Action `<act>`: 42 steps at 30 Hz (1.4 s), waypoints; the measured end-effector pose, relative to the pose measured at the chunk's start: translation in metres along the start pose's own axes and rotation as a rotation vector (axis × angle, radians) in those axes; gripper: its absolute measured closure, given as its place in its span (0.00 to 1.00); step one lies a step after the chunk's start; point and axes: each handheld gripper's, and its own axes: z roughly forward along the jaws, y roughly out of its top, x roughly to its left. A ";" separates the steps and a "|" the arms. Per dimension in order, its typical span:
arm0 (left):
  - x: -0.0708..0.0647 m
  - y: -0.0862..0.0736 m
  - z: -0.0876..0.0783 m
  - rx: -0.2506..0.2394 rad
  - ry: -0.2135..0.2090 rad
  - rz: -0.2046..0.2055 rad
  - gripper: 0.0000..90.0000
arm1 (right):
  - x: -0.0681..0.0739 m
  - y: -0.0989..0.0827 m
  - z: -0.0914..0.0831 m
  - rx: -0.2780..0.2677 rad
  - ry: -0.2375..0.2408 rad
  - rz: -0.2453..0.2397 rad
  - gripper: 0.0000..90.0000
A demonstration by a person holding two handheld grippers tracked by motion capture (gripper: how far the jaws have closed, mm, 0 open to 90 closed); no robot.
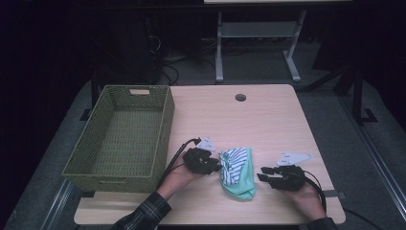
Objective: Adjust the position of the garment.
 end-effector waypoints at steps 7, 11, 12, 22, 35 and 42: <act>-0.003 0.009 -0.005 0.001 -0.013 0.039 0.54 | -0.011 -0.010 -0.009 -0.025 -0.091 0.035 0.38; -0.004 0.016 -0.008 -0.001 -0.034 0.061 0.48 | -0.017 -0.015 -0.011 -0.023 -0.150 0.047 0.24; -0.003 0.019 -0.009 0.003 -0.040 0.074 0.45 | -0.019 -0.016 -0.010 -0.018 -0.168 0.054 0.19; -0.006 0.035 0.002 0.068 -0.092 0.179 0.24 | -0.024 -0.021 -0.008 -0.003 -0.222 0.068 0.13; -0.015 0.038 0.036 0.184 -0.114 0.266 0.16 | -0.023 -0.020 -0.005 0.034 -0.237 0.054 0.13; -0.014 0.034 0.048 0.217 -0.121 0.271 0.16 | -0.023 -0.020 -0.005 0.034 -0.240 0.054 0.14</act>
